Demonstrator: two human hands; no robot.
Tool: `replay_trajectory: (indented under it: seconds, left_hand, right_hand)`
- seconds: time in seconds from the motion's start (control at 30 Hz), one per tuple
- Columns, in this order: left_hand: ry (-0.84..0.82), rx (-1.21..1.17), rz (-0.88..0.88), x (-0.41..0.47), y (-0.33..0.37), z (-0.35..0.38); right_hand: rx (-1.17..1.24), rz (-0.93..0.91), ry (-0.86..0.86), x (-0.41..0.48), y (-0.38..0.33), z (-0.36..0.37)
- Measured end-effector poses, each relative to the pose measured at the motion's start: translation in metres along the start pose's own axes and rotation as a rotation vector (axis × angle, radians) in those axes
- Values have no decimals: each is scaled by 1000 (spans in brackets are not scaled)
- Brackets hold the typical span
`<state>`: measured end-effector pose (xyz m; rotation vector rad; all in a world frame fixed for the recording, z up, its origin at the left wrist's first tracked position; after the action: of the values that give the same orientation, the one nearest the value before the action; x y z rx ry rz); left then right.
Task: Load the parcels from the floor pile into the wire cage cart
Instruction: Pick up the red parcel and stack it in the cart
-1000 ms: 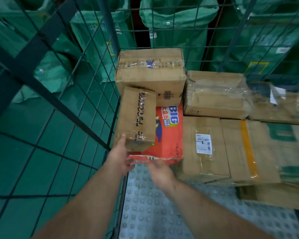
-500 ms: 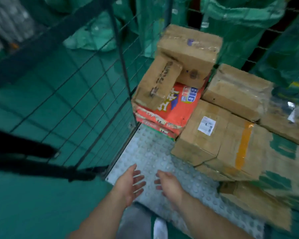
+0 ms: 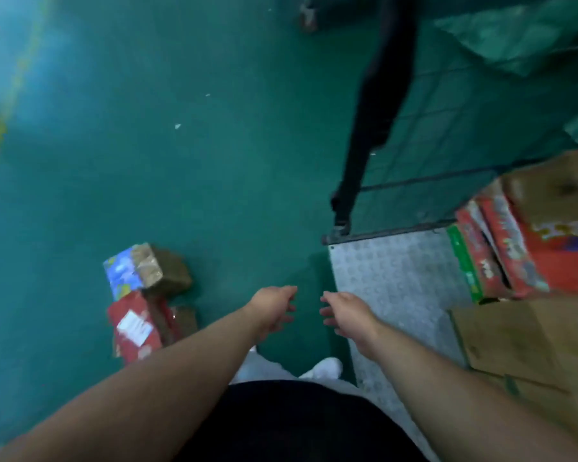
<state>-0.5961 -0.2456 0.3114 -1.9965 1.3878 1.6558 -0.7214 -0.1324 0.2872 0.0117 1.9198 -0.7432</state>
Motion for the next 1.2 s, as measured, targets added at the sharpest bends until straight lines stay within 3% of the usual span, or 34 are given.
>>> replay_trajectory:
  seconds: [0.13, 0.3, 0.53, 0.73, 0.97, 1.2]
  left_hand:
    - [92, -158, -69, 6, -48, -81]
    - [200, -468, -179, 20, -124, -178]
    - [320, -752, -290, 33, -225, -301]
    - [414, -861, -326, 41, -276, -379]
    - [468, -977, -456, 59, -327, -409]
    - [432, -1059, -619, 93, -331, -402]
  right_hand:
    - [-257, -97, -97, -18, -26, 57]
    - [-642, -350, -177, -34, -68, 161]
    - [-886, -510, -311, -84, -98, 336]
    - [-1051, -590, -389, -103, -103, 439]
    - [-1172, -573, -460, -105, -110, 504]
    - [-1335, -513, -522, -54, -130, 544]
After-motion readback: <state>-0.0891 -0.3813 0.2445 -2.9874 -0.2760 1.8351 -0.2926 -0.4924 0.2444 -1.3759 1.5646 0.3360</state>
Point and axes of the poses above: each hand's wrist, its own x-axis towards the middle knuckle, its own z-axis out of the palm, y = z × x, the point moved 3 cm from there along x, towards the middle knuckle, and after that the axes turned 11 degrees about y, right-handed, at the moved point
